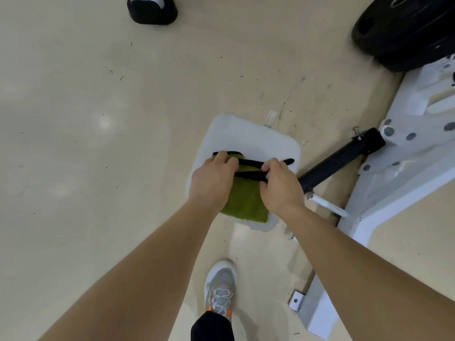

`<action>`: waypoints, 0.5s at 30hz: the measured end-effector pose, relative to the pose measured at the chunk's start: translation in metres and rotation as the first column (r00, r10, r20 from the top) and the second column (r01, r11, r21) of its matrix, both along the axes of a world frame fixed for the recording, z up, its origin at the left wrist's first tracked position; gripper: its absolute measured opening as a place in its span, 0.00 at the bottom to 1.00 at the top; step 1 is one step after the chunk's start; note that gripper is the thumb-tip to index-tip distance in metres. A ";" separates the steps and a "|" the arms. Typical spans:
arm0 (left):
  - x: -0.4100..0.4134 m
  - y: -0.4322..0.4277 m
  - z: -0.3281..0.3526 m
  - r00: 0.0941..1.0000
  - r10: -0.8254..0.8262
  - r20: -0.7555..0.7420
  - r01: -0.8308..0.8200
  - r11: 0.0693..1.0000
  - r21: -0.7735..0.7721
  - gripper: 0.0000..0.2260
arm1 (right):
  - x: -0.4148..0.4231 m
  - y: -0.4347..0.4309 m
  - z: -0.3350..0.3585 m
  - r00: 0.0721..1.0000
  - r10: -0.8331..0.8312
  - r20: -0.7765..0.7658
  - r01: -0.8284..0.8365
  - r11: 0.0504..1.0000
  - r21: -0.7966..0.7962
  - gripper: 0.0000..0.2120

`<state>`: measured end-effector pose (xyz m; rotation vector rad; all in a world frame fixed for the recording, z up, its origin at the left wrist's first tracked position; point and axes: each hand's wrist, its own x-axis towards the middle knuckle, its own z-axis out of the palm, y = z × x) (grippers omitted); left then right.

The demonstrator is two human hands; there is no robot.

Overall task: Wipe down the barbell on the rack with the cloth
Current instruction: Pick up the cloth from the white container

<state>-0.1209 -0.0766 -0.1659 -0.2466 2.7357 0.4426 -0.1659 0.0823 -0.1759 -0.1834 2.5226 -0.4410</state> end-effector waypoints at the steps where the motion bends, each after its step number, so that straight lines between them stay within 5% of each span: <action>1: 0.003 -0.001 0.003 1.000 -0.001 -0.003 0.001 1.000 0.002 0.12 | 0.000 0.000 0.004 1.000 0.008 0.007 -0.008 1.000 -0.001 0.12; 11: 0.043 -0.001 0.153 0.993 -0.112 -0.035 0.115 0.989 0.096 0.15 | 0.034 0.001 0.162 0.967 0.058 0.250 -0.070 0.997 0.037 0.05; 15: 0.052 0.003 0.255 0.992 -0.128 -0.006 0.128 0.987 0.100 0.16 | 0.045 0.009 0.264 0.950 -0.071 0.305 0.067 0.997 0.025 0.11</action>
